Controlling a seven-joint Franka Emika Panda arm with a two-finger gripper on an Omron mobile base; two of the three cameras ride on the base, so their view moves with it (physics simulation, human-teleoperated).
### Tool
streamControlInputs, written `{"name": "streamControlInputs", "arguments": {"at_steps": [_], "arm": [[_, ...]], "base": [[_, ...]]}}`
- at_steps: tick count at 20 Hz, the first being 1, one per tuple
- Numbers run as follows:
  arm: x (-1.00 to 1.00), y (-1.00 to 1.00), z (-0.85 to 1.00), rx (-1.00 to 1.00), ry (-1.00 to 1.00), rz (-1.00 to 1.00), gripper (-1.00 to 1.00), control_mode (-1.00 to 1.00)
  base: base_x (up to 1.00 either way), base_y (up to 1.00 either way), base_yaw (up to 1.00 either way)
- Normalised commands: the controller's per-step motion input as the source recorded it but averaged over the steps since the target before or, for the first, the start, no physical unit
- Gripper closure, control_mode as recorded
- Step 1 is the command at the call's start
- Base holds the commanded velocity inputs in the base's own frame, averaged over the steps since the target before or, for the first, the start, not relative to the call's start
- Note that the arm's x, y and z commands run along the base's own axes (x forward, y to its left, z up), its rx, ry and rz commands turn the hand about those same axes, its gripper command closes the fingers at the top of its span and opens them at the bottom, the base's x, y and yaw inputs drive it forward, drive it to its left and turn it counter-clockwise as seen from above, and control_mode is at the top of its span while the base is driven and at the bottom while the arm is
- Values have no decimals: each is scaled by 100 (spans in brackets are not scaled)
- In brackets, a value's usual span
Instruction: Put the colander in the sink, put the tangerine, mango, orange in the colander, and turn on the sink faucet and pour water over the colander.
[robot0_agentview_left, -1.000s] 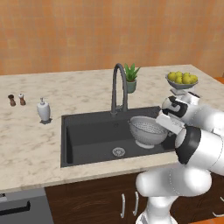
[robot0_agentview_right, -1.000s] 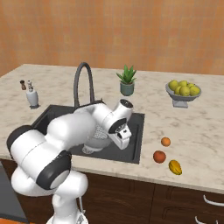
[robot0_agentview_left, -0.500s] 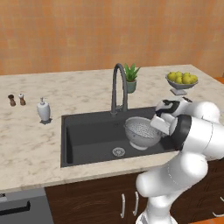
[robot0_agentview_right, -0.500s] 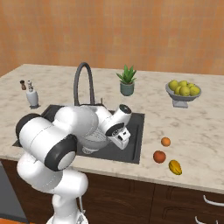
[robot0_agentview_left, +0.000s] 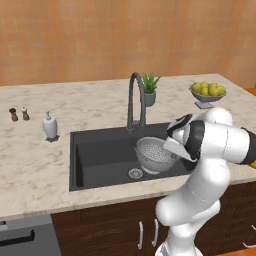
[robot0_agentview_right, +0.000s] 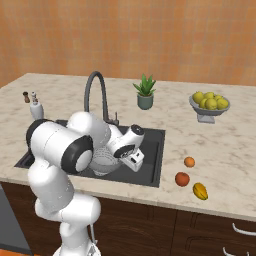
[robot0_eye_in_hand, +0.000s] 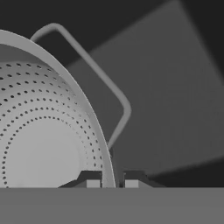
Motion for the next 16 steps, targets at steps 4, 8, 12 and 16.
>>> {"name": "streamControlInputs", "arguments": {"at_steps": [4,8,12,16], "arm": [[39,4,-41,0,5,4,100,-100],[30,10,-41,0,4,5,100,-100],[41,8,-49,0,1,4,100,-100],[42,3,-53,0,0,3,100,-100]], "base": [[0,0,0],[0,0,0],[0,0,0],[0,0,0]]}}
